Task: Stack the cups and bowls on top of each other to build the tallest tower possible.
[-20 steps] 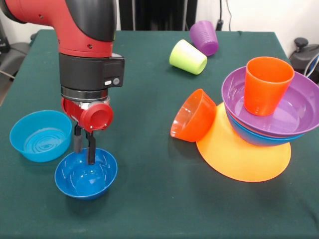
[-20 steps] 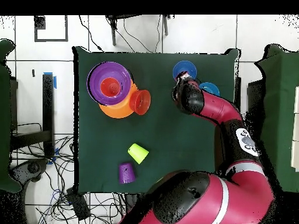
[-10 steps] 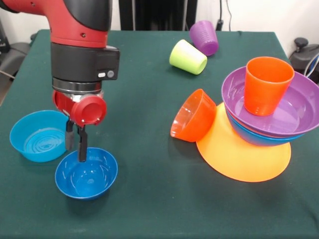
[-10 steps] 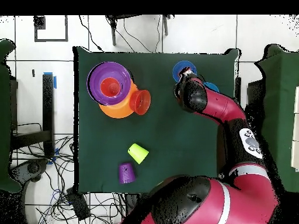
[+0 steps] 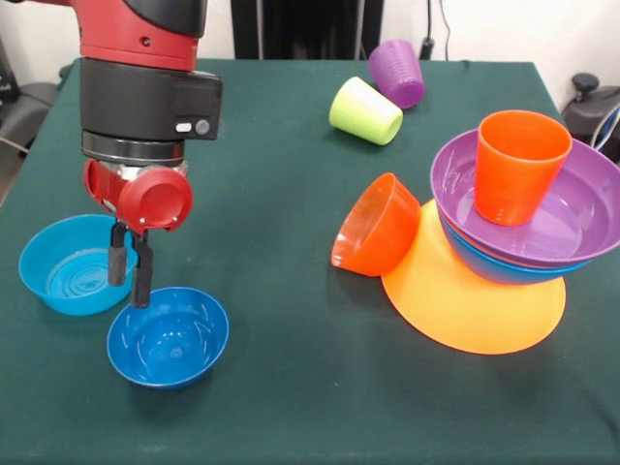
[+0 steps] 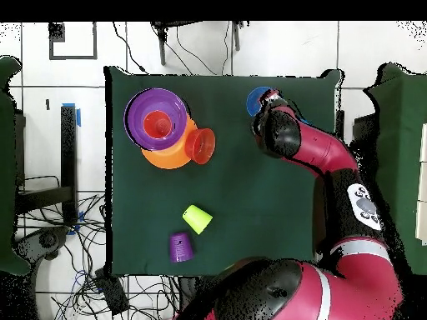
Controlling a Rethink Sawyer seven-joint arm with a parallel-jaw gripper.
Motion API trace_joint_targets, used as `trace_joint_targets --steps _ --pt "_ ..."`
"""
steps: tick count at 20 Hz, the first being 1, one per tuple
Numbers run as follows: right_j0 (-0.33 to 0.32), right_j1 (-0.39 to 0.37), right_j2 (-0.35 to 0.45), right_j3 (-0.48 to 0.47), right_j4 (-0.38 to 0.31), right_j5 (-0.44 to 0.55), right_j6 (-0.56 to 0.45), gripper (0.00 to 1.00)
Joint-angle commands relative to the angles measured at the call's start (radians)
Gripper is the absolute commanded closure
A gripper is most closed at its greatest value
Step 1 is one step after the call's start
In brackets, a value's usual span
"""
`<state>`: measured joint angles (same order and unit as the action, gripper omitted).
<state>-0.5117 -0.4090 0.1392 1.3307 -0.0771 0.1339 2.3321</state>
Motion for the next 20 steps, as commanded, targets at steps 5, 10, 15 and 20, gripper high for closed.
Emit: trace_joint_targets --steps 5,10,15,20 --pt "0.012 0.037 0.044 0.071 0.020 0.052 0.080 0.00" --pt "0.031 0.029 0.036 0.095 0.048 0.047 0.116 0.00" --pt "0.046 0.022 0.039 0.131 0.098 0.042 0.159 0.00" --pt "0.063 0.027 0.029 0.146 0.135 0.013 0.166 0.00"
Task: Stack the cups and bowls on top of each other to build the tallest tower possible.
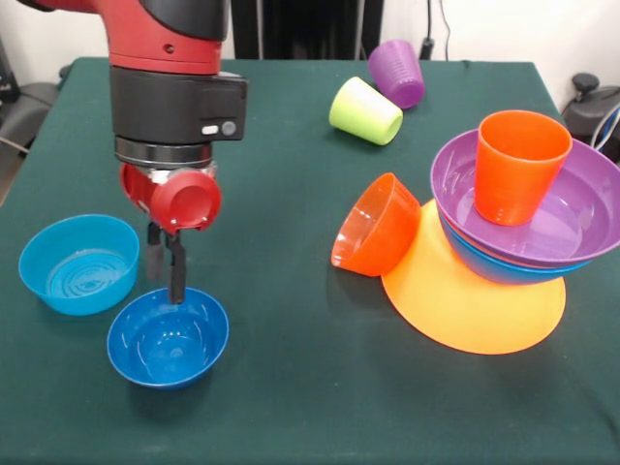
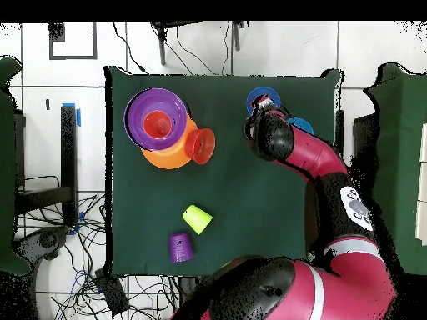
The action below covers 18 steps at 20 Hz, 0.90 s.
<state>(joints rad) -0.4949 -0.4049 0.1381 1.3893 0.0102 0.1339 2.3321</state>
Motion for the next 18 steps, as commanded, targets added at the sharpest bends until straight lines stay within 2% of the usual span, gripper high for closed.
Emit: trace_joint_targets --steps 1,12,18 --pt "0.050 0.024 0.025 0.087 0.054 0.016 0.163 0.00" --pt "0.028 0.069 0.021 0.089 0.070 0.005 0.118 0.00" --pt "0.022 0.080 0.018 0.090 0.066 -0.030 0.124 0.00"
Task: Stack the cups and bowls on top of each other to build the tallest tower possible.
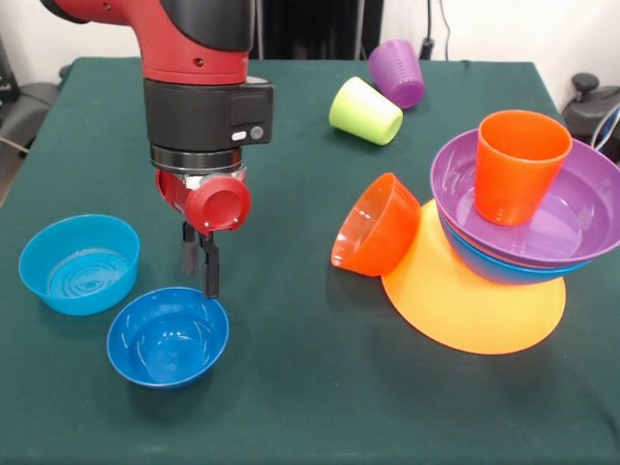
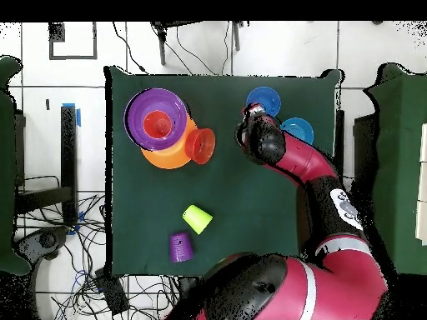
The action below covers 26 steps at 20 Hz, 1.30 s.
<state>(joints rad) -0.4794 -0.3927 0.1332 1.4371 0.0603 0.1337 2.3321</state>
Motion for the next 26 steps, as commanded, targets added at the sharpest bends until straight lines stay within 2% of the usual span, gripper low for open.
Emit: trace_joint_targets --steps 1,14,23,26 --pt "0.006 0.069 0.025 0.042 0.017 -0.036 0.127 0.00" --pt "-0.030 0.067 0.088 0.072 0.030 -0.089 0.147 0.00" --pt "-0.090 0.085 0.141 0.033 0.012 -0.111 0.111 0.00" --pt "-0.091 0.091 0.142 0.032 0.014 -0.132 0.121 0.00"
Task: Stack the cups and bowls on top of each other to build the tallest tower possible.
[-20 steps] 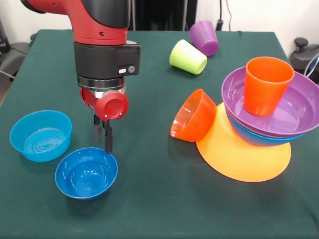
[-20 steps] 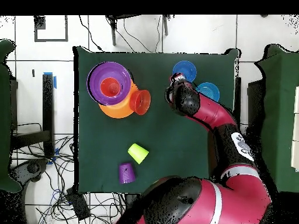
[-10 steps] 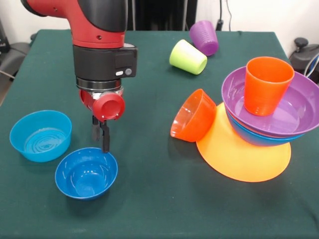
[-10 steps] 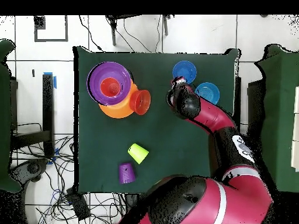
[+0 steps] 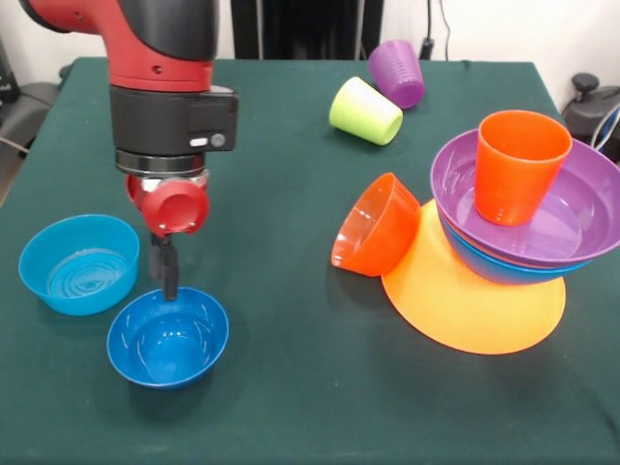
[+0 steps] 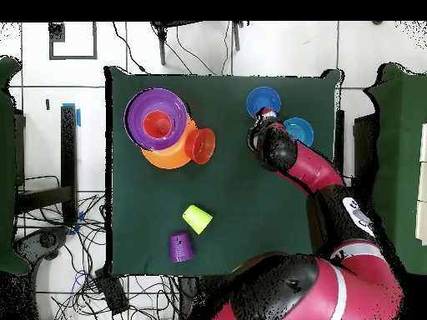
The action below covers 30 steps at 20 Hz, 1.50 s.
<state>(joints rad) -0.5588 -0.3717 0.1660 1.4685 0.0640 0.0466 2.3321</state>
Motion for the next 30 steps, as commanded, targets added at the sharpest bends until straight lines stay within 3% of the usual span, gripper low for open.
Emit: trace_joint_targets --steps 1,17,23,24,30 --pt "-0.011 0.073 0.111 -0.004 0.013 -0.049 0.123 0.00" --pt "0.006 0.138 0.144 -0.038 0.025 -0.078 0.125 0.00" --pt "0.048 0.135 0.087 -0.063 0.034 -0.053 0.109 0.00" --pt "0.053 0.135 0.080 -0.068 0.033 -0.047 0.104 1.00" --pt "0.078 0.122 0.037 -0.082 0.022 -0.013 0.079 1.00"
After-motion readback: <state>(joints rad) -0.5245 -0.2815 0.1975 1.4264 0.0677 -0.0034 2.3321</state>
